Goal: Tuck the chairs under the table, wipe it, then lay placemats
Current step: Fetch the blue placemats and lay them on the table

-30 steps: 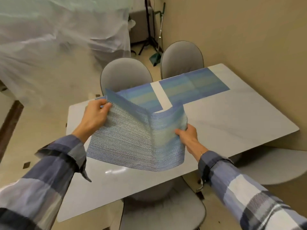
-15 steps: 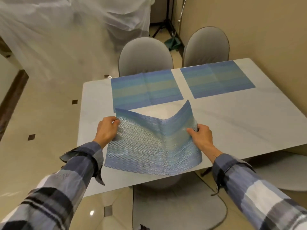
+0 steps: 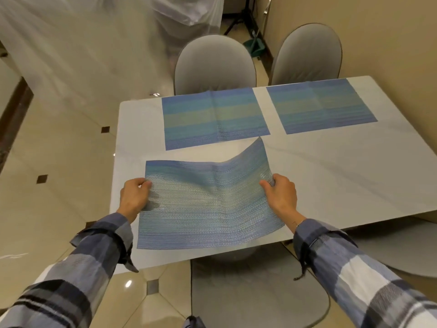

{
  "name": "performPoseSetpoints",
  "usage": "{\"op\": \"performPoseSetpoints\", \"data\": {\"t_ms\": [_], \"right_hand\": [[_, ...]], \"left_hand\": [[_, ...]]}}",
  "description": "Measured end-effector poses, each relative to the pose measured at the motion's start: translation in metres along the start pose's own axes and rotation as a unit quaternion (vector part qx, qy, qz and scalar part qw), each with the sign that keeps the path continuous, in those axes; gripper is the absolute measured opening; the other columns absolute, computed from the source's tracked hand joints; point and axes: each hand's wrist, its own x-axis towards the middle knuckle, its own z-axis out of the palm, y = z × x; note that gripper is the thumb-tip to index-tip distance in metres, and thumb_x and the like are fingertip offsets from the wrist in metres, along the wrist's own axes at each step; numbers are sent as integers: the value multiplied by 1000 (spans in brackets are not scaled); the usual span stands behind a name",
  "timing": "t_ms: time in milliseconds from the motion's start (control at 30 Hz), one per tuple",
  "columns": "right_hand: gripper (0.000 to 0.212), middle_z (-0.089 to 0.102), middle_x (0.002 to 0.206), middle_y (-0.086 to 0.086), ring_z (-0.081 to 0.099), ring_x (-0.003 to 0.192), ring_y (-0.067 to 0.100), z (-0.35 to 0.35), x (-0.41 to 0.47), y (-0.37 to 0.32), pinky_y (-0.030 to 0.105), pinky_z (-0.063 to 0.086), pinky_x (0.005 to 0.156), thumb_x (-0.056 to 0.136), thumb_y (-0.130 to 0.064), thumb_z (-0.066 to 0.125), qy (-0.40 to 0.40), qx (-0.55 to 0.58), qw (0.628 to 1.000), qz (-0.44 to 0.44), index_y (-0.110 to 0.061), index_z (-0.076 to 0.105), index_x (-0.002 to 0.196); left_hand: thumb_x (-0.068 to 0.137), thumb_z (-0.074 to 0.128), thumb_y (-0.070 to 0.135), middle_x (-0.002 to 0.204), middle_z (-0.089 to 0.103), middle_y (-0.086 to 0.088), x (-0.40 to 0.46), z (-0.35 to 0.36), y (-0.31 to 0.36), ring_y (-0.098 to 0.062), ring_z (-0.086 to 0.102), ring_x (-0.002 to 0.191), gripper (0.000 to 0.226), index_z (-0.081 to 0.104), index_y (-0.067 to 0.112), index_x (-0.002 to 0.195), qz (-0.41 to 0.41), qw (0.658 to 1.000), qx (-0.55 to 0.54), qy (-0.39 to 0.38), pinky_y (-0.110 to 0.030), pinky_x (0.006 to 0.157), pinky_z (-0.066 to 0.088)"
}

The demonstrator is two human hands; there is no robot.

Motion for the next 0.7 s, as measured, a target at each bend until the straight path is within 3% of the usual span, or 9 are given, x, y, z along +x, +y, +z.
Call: {"op": "performPoseSetpoints", "data": {"t_ms": [67,200,400,500,567,700], "right_hand": [[35,59,67,4,56,64,25,1,1,-1,31,40,56,94,-37,61,9,12,1000,6,-10,56,72],[32,59,68,5,56,66,25,7,6,3,32,42,58,98,-29,55,-26,36,999,20,-6,60,77],[23,63,83,14,60,78,31,24,8,19,41,52,71,99,-12,45,-99,25,993,61,4,61,91],[17,64,89,11,62,83,30,25,10,27,39,53,75,97,-13,47,-121,10,989,86,-4,61,95],[9,60,83,5,62,80,28,25,10,30,37,55,75,94,-13,51,-140,-15,985,101,-9,59,94],[10,57,82,7,54,75,28,21,12,39,34,50,72,89,-5,51,-111,-67,985,111,-10,59,91]], "left_hand": [[97,57,21,100,70,-13,7,-5,-11,-34,68,87,18,72,11,97,-13,1000,-12,0,-36,72,57],[91,61,26,94,72,-16,24,-7,-41,-40,71,86,16,71,15,85,-69,996,-52,-10,-56,76,60],[93,66,12,91,72,-21,-11,15,-56,-39,72,80,12,66,0,89,-143,983,-56,-103,-43,72,61],[90,67,4,91,70,-21,-18,24,-75,-35,71,76,7,64,2,84,-157,981,-17,-112,-43,72,61],[88,65,-1,91,69,-22,-18,26,-84,-38,71,80,11,60,4,79,-157,981,6,-111,-44,72,62],[90,62,-1,88,68,-20,-12,28,-85,-37,70,78,13,61,5,78,-142,986,35,-82,-42,68,62]]}}
